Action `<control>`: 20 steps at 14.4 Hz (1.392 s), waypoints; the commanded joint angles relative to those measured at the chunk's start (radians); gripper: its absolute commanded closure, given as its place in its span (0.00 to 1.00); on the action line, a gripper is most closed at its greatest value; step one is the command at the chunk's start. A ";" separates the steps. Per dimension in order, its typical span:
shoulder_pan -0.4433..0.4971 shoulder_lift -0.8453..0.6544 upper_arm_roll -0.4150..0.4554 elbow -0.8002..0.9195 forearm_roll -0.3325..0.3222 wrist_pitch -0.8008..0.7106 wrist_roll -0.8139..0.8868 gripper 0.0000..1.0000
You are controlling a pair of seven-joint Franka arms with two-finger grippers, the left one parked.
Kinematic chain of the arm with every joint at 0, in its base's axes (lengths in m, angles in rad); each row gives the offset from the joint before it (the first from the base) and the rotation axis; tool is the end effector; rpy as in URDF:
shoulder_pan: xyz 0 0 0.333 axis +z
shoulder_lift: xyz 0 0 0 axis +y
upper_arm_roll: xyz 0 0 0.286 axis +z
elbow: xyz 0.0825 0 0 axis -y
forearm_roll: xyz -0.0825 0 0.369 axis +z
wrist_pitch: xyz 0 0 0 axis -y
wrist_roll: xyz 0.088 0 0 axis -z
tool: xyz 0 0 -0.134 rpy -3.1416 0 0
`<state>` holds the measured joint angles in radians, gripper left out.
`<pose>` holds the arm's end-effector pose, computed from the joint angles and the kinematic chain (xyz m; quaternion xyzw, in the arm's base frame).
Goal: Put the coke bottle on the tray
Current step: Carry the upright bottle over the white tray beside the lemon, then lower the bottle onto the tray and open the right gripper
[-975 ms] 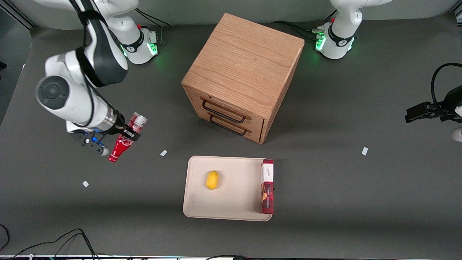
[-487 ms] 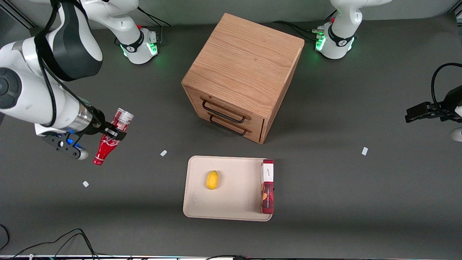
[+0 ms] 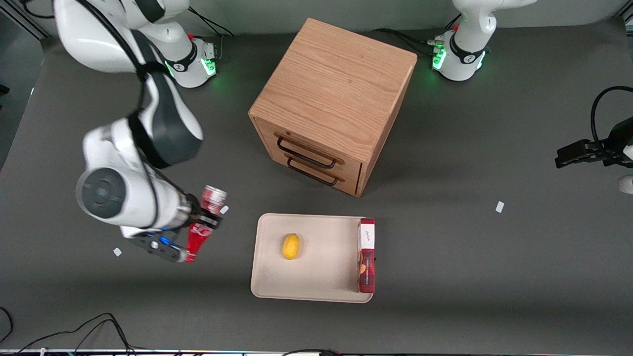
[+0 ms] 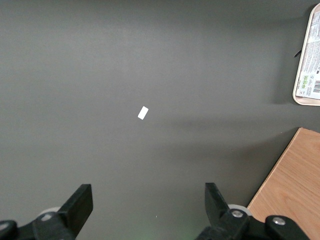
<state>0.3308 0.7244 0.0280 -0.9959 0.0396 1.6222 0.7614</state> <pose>0.6584 0.2462 0.3775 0.9772 -0.2046 -0.0569 0.0013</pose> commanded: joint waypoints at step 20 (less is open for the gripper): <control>0.151 0.372 -0.102 0.092 -0.003 0.404 -0.284 1.00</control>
<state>0.4803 1.0770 -0.0660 -0.9494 0.0369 2.0137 0.4980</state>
